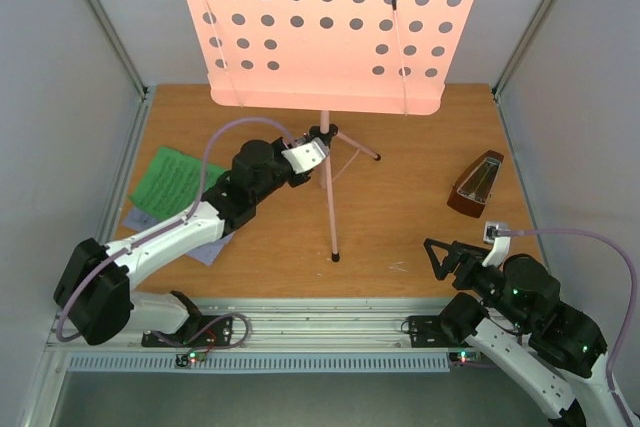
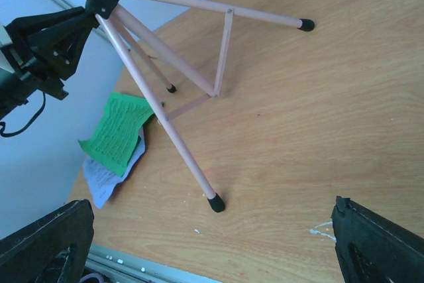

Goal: Pack up the instrument practice props

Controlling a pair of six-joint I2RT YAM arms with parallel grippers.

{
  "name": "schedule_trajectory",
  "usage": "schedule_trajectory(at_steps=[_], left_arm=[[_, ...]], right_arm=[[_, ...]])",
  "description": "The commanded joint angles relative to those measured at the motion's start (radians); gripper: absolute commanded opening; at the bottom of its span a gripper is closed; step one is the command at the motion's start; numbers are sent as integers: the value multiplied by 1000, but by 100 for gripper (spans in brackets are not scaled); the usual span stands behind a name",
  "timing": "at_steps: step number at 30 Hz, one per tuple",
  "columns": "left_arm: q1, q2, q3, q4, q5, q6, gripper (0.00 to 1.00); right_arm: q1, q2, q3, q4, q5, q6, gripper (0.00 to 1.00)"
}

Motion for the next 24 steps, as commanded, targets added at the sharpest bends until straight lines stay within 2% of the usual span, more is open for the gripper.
schedule_trajectory(at_steps=[1, 8, 17, 20, 24], left_arm=[[23, -42, 28, -79, 41, -195, 7], [77, -57, 30, -109, 120, -466, 3], [103, -53, 27, -108, 188, -785, 6], [107, -58, 10, -93, 198, -834, 11], [115, -66, -14, -39, 211, -880, 29]], right_arm=[[-2, -14, 22, -25, 14, 8, 98], [-2, -21, 32, -30, 24, 6, 98], [-1, -23, 32, -25, 16, 11, 99], [-2, -25, 33, -26, 13, 13, 99], [-2, -29, 35, -20, 4, 11, 98]])
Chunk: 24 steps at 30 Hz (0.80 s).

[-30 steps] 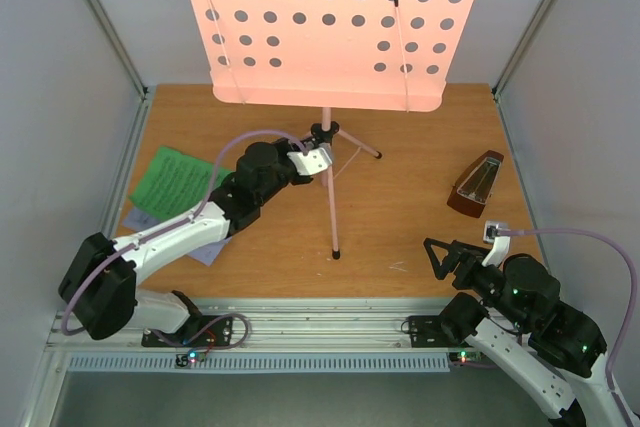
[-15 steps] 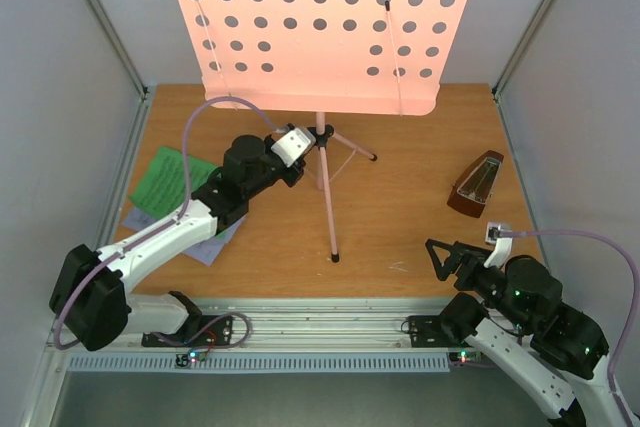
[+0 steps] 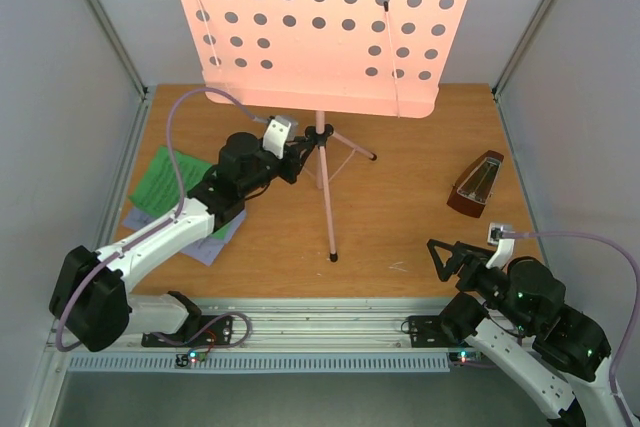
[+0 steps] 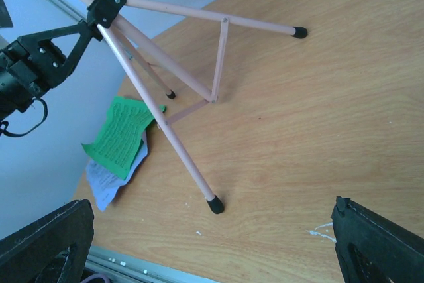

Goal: Pack up the instrument practice props

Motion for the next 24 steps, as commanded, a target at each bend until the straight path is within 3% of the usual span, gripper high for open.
schedule_trajectory(at_steps=[1, 6, 17, 24], left_arm=[[15, -28, -20, 45, 28, -124, 33], [22, -55, -21, 34, 19, -151, 47], [44, -50, -9, 21, 55, -236, 41], [46, -8, -1, 55, 102, -231, 52]], right_arm=[[-2, -17, 20, -3, -3, 10, 99], [-1, -30, 22, -2, -4, 13, 98], [-1, -25, 17, 13, -14, 13, 98], [-1, -21, 15, 15, -20, 11, 99]])
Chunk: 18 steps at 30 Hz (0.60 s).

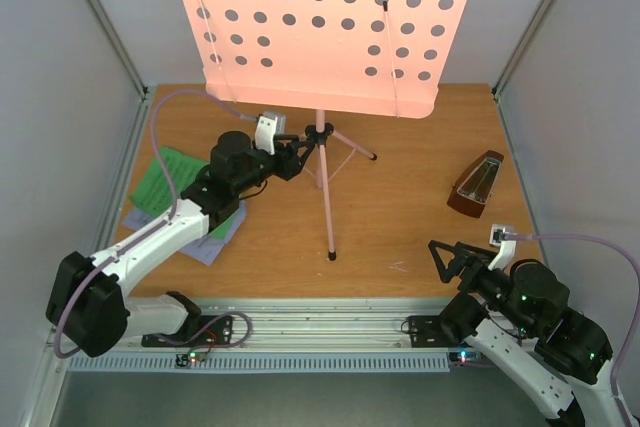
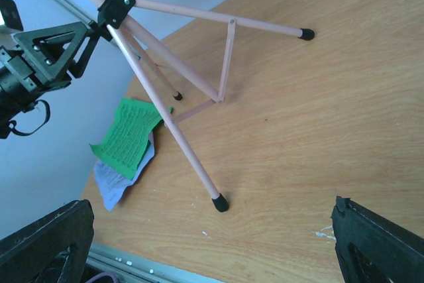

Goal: Pack up the instrument practice props

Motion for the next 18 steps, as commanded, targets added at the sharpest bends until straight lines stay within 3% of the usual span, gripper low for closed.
schedule_trajectory(at_steps=[1, 11, 15, 18], left_arm=[[7, 38, 24, 43, 33, -3, 52], [11, 73, 30, 77, 49, -29, 30], [12, 78, 26, 103, 52, -41, 29], [12, 83, 27, 117, 47, -43, 35]], right_arm=[[-1, 0, 13, 14, -9, 10, 99], [-2, -3, 12, 9, -6, 9, 96], [-2, -3, 12, 8, -7, 8, 96], [-2, -3, 11, 7, -7, 10, 96]])
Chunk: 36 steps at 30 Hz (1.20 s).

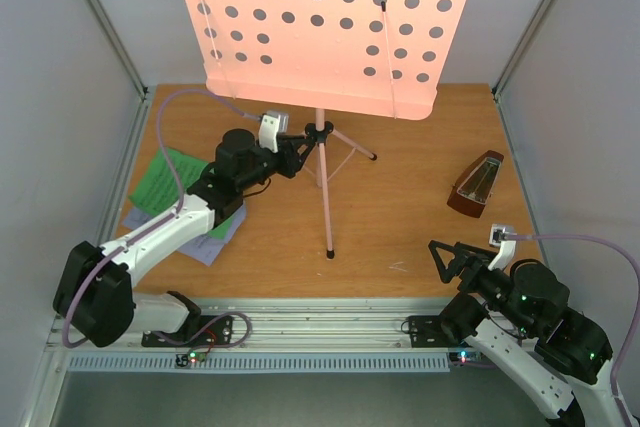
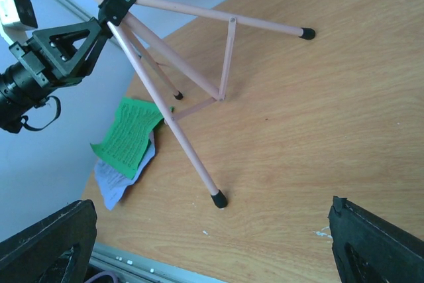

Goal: Pack up the instrument practice props

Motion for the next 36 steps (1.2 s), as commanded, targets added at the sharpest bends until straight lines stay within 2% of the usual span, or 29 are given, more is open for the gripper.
schedule_trajectory(at_steps=[1, 4, 9, 16, 19, 22, 26, 32, 36], left_arm=[[5, 19, 19, 92, 17, -18, 36], [5, 24, 13, 120, 26, -13, 34], [7, 33, 11, 123, 23, -12, 21], [7, 33, -24, 161, 0, -74, 10], [7, 41, -38, 168, 0, -164, 5], [7, 56, -45, 152, -2, -316, 1], [7, 76, -75, 181, -4, -483, 0], [8, 158, -109, 348, 77, -759, 0], [7, 248, -140, 562, 133, -982, 1]], right_arm=[[-1, -3, 12, 7, -2, 10, 96], [-2, -4, 12, 7, -2, 10, 95], [-2, -5, 11, 4, -2, 10, 94], [-1, -6, 10, 3, 0, 10, 93], [-1, -4, 6, 10, -3, 12, 93], [-2, -3, 5, 10, -6, 13, 93], [-1, 1, 5, 9, -8, 15, 93], [-2, -2, 9, -3, -10, 18, 94], [-1, -8, 16, -14, -8, 20, 95]])
